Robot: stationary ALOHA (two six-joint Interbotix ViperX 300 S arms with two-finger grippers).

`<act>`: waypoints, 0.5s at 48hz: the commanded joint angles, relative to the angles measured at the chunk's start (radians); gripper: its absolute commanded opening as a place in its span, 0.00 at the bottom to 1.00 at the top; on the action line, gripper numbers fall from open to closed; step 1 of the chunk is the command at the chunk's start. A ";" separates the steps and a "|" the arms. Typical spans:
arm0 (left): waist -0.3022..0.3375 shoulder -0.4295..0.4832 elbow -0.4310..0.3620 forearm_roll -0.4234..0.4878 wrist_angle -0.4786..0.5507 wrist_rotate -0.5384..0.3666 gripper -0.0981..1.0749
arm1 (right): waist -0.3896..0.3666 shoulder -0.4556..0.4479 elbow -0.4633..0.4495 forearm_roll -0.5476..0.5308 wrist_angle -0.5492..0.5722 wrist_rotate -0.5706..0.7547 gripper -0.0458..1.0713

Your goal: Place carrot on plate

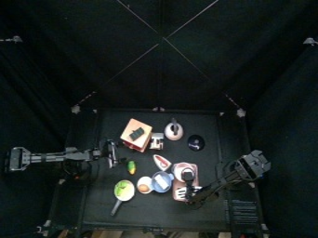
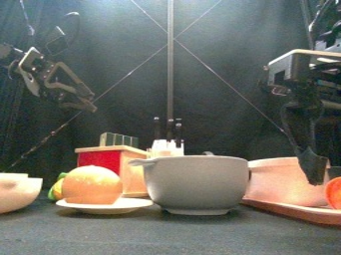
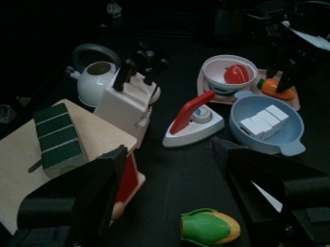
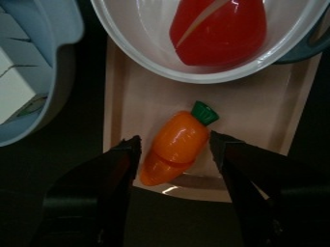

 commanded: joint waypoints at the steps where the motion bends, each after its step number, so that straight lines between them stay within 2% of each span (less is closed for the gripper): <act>1: 0.003 0.002 -0.018 0.000 -0.005 -0.002 0.95 | -0.009 -0.038 -0.014 -0.009 0.003 -0.002 0.86; 24: 0.002 0.000 -0.014 -0.015 -0.005 -0.003 0.95 | -0.009 -0.052 -0.044 -0.052 -0.012 -0.028 0.86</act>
